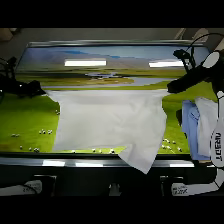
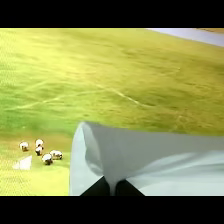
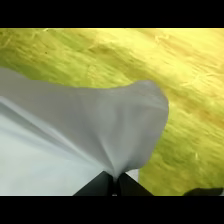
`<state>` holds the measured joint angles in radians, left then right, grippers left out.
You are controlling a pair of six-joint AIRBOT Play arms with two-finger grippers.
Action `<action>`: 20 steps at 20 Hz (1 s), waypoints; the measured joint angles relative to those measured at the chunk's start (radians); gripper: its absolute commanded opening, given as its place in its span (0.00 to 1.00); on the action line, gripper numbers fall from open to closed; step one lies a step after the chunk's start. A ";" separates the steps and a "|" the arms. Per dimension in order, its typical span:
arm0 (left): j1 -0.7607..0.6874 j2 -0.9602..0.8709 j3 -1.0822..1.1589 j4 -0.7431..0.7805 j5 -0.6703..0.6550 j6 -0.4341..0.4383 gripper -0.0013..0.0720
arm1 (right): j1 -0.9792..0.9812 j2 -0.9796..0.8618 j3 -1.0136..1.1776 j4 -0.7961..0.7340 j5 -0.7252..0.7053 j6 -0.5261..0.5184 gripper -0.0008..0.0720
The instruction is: Fold the shirts.
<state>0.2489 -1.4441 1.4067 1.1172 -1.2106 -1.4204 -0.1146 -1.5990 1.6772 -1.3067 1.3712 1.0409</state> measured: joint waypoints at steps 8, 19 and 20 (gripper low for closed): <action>-0.001 -0.179 0.116 -0.039 0.026 0.045 0.05 | -0.001 -0.089 0.002 0.043 -0.171 -0.048 0.04; -0.050 -0.195 -0.084 0.057 -0.252 0.055 0.62 | 0.000 -0.065 -0.231 -0.005 0.100 -0.027 0.52; -0.050 -0.195 -0.094 0.058 -0.258 0.051 0.66 | -0.001 -0.061 -0.238 -0.003 0.096 -0.026 0.62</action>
<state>0.1989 -1.6390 1.3128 1.1751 -1.4689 -1.3693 -0.1158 -1.6600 1.4387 -1.3094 1.4673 1.0149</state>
